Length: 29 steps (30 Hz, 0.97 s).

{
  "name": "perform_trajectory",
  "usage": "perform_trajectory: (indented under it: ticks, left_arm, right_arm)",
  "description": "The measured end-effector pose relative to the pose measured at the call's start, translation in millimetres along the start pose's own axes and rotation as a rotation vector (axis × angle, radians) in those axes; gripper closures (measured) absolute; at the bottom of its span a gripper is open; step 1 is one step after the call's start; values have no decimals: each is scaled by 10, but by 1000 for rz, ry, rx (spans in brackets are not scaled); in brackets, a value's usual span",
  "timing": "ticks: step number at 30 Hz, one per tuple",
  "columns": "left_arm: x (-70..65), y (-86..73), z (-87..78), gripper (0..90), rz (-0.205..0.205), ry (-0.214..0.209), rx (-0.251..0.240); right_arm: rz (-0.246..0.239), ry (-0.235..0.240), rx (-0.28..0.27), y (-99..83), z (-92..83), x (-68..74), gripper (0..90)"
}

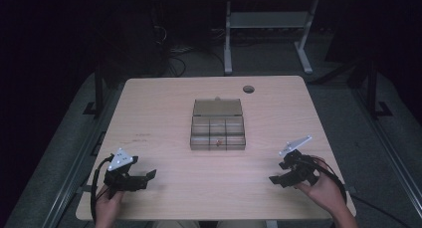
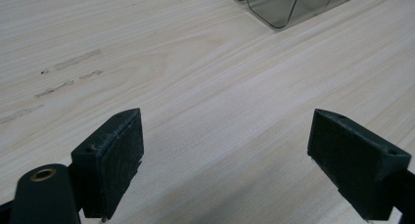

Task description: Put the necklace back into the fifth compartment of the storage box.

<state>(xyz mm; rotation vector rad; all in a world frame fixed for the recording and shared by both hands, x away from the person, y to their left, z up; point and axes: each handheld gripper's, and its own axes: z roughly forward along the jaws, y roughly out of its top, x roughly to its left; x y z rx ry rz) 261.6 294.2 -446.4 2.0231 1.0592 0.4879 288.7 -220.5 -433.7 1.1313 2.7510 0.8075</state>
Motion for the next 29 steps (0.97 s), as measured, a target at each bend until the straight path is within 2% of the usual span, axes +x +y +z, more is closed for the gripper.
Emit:
perform_trajectory:
  ticks: [8, 16, 20, 24, 25, 27, 29]
  left_arm:
    - [-3, -4, -1, 131, -2, 0, -1]
    - [-27, -4, -7, 131, 2, -12, -3]
    - [-28, -3, -6, 131, 2, -15, -4]
    - [-42, 0, 10, 131, -17, -25, -11]
    - [-46, 1, 13, 131, -12, -22, -7]
    - [-46, 1, 23, 131, 2, -19, 7]
    - [-50, 1, 29, 131, -2, -15, 7]
  right_arm:
    - [23, -8, -30, -179, -19, 67, 304]
    - [40, -35, -59, -365, -34, 124, 300]
    - [49, -45, -88, -419, -102, 148, 299]
    - [60, -46, -121, -482, -158, 156, 298]
    - [72, -48, -116, -497, -164, 163, 297]
    - [59, -56, -118, -511, -159, 156, 298]
    - [57, -56, -118, -505, -160, 162, 297]
